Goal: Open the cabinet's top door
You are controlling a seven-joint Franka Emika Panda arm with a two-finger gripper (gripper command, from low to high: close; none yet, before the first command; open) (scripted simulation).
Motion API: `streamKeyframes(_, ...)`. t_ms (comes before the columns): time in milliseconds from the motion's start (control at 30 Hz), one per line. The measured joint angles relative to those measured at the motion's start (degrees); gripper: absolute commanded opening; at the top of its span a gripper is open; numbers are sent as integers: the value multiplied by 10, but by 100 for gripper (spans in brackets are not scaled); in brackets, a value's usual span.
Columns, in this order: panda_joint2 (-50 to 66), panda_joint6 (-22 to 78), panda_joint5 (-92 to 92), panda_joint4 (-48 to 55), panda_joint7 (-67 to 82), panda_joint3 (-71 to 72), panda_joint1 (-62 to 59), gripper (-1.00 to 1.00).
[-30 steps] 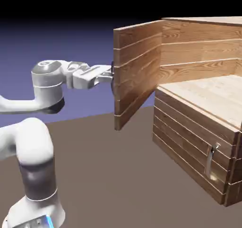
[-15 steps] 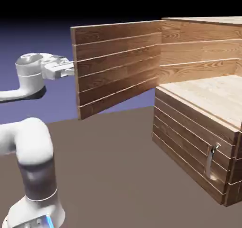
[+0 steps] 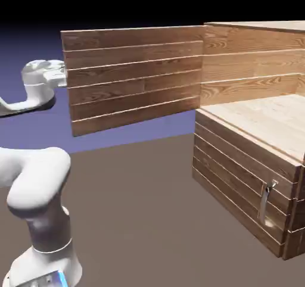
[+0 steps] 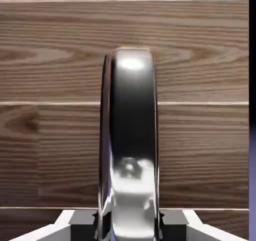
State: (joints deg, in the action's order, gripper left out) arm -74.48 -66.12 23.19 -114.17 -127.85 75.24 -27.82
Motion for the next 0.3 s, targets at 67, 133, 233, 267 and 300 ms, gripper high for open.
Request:
streamKeyframes(67, -3, 29, -5, 42, 7, 11, -31, -100)
streamKeyframes(133, -6, 57, -9, 83, 15, 22, -62, -100)
streamKeyframes(233, -11, 98, -14, 145, 28, 35, -108, -100)
streamKeyframes(267, -13, 111, -14, 166, 33, 39, -124, -100)
streamKeyframes(300, -15, 124, -15, 187, 38, 42, -139, -100)
